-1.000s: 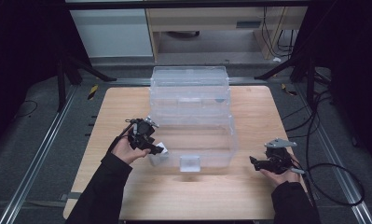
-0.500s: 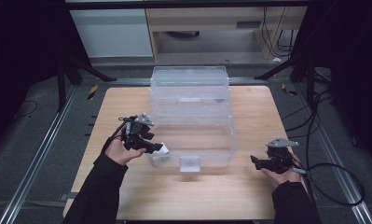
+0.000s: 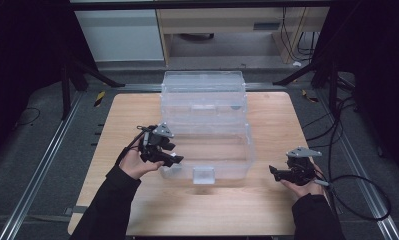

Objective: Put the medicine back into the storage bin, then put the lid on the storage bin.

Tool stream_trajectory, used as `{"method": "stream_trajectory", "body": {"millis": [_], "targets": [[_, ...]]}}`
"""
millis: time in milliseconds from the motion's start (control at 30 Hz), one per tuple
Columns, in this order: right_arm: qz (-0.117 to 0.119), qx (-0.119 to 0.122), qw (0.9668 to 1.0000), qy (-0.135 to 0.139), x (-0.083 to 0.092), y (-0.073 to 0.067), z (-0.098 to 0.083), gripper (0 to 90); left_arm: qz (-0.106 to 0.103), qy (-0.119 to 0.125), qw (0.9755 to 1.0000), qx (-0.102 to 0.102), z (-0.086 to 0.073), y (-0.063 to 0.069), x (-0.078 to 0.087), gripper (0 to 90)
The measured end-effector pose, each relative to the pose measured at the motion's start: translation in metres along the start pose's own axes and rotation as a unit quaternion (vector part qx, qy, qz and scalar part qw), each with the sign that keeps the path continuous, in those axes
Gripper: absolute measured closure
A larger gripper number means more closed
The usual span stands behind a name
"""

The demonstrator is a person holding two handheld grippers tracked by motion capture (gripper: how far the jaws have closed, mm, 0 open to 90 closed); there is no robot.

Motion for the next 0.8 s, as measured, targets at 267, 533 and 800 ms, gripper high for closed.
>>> {"method": "stream_trajectory", "body": {"millis": [267,533,800], "targets": [[0.000,0.003,1.0000,-0.001,-0.001,0.001,0.000,18.7,-0.030,-0.002,0.9988,-0.038,0.006,0.021,-0.004,42.4],[0.002,0.005,1.0000,0.002,0.000,0.000,0.001,18.6,-0.035,-0.026,0.9972,-0.061,0.004,0.033,-0.018,42.2],[0.005,0.009,0.9999,0.000,-0.002,-0.001,0.001,18.6,-0.034,-0.048,0.9953,-0.077,0.003,0.037,-0.032,43.3]]}}
Point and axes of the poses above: each handheld gripper's, and its own axes: x roughly backward along the jaws, z roughly out of its top, y roughly to its right, the point moved 8 cm from there along -x, roughly forward along the jaws, and after that the axes turned 15 degrees about x, right-handed, at the moved point
